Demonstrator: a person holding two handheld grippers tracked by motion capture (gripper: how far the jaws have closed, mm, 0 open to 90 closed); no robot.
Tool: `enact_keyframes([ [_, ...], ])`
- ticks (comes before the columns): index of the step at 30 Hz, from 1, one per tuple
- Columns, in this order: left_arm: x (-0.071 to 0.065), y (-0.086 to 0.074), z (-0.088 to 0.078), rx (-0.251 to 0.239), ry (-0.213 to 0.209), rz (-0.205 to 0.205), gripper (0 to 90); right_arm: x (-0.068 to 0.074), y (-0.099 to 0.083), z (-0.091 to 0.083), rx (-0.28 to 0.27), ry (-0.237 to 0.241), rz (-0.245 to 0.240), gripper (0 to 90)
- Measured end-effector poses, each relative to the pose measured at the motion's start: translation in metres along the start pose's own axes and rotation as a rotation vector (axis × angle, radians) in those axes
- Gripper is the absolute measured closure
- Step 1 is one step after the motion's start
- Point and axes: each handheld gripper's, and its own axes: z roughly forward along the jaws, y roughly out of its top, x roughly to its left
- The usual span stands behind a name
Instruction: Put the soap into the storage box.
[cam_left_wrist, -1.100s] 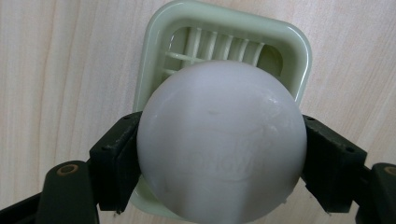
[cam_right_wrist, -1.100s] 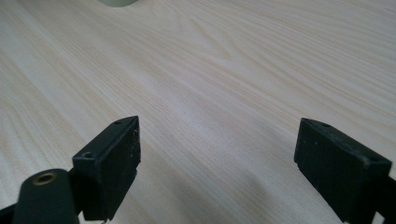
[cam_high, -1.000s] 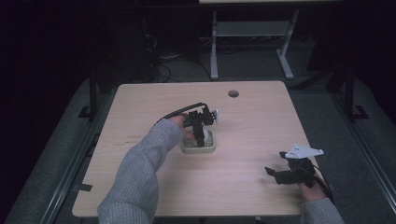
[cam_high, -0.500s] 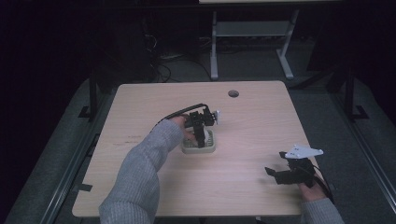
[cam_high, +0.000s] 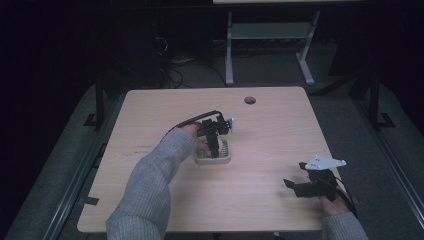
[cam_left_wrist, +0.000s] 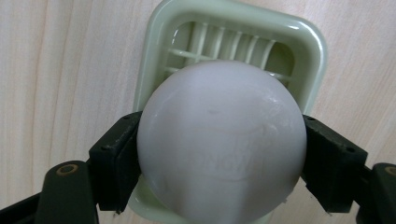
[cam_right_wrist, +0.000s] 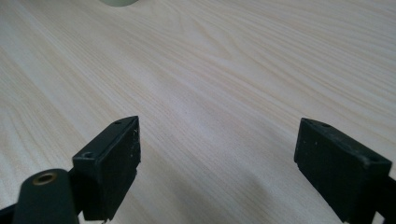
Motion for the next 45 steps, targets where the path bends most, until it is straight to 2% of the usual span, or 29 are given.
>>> enact_keyframes([
  [16,-0.001,-0.001,-0.003,-0.008,0.0,0.012,21.5,0.0,0.0,0.0,0.002,0.001,-0.001,14.0],
  [29,-0.002,-0.004,-0.009,-0.021,0.001,0.001,19.6,0.001,0.0,0.001,0.001,0.0,-0.001,14.0],
  [36,-0.005,-0.006,-0.015,-0.04,0.004,0.001,19.6,0.001,0.0,0.0,0.004,-0.001,-0.003,13.9],
  [41,-0.008,-0.008,-0.019,-0.042,0.018,0.016,19.2,0.001,0.0,0.0,0.007,-0.002,-0.005,14.0],
  [45,-0.009,-0.011,-0.023,-0.05,0.014,0.002,19.6,0.001,0.0,0.0,0.007,-0.002,-0.005,14.0],
])
